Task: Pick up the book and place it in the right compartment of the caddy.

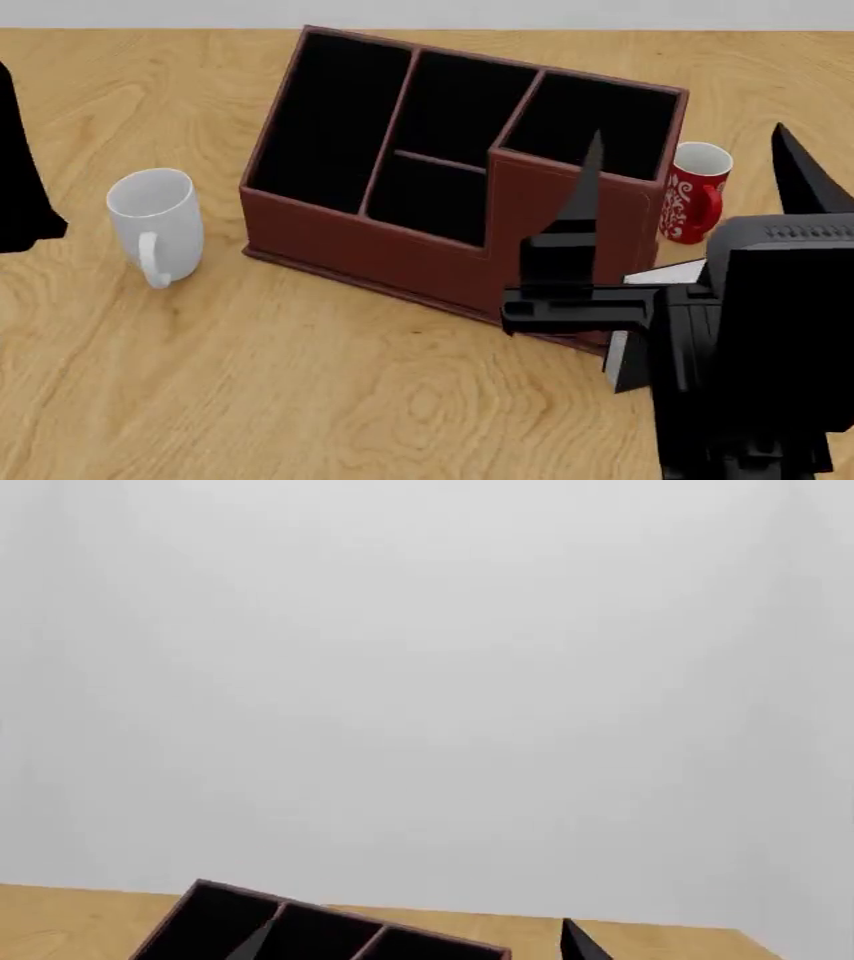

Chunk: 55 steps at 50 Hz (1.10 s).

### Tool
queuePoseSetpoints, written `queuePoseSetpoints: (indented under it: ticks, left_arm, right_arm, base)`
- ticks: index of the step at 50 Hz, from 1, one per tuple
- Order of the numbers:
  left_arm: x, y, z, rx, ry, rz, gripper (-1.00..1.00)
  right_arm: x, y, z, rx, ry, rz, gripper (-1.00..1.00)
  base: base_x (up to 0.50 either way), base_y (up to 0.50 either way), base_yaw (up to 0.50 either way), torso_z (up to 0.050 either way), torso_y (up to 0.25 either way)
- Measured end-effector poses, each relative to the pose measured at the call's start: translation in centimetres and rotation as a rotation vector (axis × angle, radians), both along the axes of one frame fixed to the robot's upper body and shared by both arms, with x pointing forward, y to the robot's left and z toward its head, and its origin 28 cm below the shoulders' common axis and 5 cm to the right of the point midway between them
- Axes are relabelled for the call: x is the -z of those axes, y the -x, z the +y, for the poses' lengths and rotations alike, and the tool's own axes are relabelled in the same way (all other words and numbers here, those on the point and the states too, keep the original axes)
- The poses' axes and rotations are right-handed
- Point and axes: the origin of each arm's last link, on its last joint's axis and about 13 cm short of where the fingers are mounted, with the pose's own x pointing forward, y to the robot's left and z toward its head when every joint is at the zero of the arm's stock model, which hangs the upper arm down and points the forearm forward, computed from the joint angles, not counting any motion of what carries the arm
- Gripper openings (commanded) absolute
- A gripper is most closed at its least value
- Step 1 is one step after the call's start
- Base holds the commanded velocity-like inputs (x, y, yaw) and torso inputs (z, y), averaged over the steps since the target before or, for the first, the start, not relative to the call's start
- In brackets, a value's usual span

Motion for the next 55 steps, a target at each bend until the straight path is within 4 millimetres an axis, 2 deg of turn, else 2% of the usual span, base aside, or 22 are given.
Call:
queuePoseSetpoints:
  ticks: [6, 15, 31, 55]
  left_arm:
    - [-1.4, 0.6, 0.1, 0.004, -0.007, -0.032, 1.0]
    - [-2.1, 1.0, 0.3, -0.01, -0.015, -0.055, 1.0]
    - [-2.3, 1.1, 0.2, -0.002, -0.021, -0.067, 1.0]
    - [-2.4, 1.5, 0.3, -0.007, -0.017, -0.074, 1.0]
  right_arm:
    - [-1.7, 0.8, -0.1, -0.001, 0.025, -0.026, 1.0]
    - [-2.7, 1.4, -0.1, -0.004, 0.052, -0.042, 1.0]
    - [-2.8, 1.7, -0.2, 0.007, 0.063, -0.041, 1.0]
    - [-2.7, 1.7, 0.1, -0.007, 0.067, -0.038, 1.0]
  base:
    - [0.0, -0.04, 0.0, 0.0, 0.0]
    - [0.03, -0.41, 0.0, 0.0, 0.0]
    - [0.26, -0.39, 0.0, 0.0, 0.0]
    - [0.44, -0.15, 0.0, 0.0, 0.0]
